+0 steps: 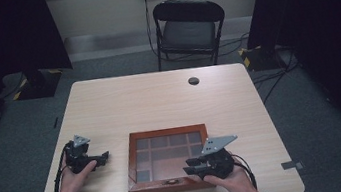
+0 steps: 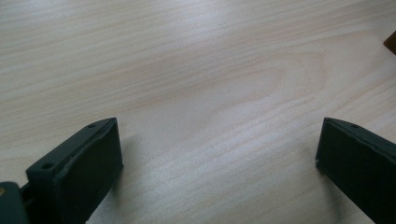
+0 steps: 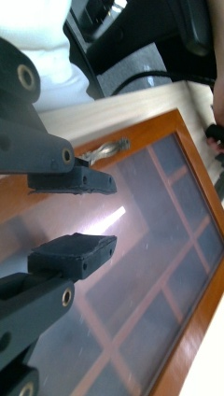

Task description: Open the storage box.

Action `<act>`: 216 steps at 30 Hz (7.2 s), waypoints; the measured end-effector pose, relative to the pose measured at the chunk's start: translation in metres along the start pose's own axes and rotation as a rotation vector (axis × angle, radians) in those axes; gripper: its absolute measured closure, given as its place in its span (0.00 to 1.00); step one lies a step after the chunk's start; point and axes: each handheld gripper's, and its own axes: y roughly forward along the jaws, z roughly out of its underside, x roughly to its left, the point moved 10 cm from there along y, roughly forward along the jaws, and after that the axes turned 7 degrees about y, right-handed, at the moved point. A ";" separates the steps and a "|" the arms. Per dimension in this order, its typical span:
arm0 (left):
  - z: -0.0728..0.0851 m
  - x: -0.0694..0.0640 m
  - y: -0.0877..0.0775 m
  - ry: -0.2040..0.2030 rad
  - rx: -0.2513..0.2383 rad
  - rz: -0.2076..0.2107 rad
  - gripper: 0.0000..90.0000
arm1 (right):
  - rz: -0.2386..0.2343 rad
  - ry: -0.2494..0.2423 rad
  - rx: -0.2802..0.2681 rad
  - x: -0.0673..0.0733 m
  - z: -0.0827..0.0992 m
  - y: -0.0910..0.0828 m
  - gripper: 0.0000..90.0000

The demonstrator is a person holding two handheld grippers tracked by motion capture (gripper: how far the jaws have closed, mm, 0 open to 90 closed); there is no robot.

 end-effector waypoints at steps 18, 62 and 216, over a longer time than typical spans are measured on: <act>-0.001 -0.002 -0.001 -0.004 -0.006 0.007 0.03 | -0.111 -0.050 0.047 0.030 0.001 0.023 0.85; -0.028 -0.070 -0.043 0.148 -0.157 0.287 0.18 | -0.126 -0.134 0.089 0.040 -0.017 0.021 0.92; -0.139 -0.115 -0.068 0.130 -0.401 0.494 0.46 | 0.083 0.081 -0.244 -0.071 -0.099 -0.040 0.45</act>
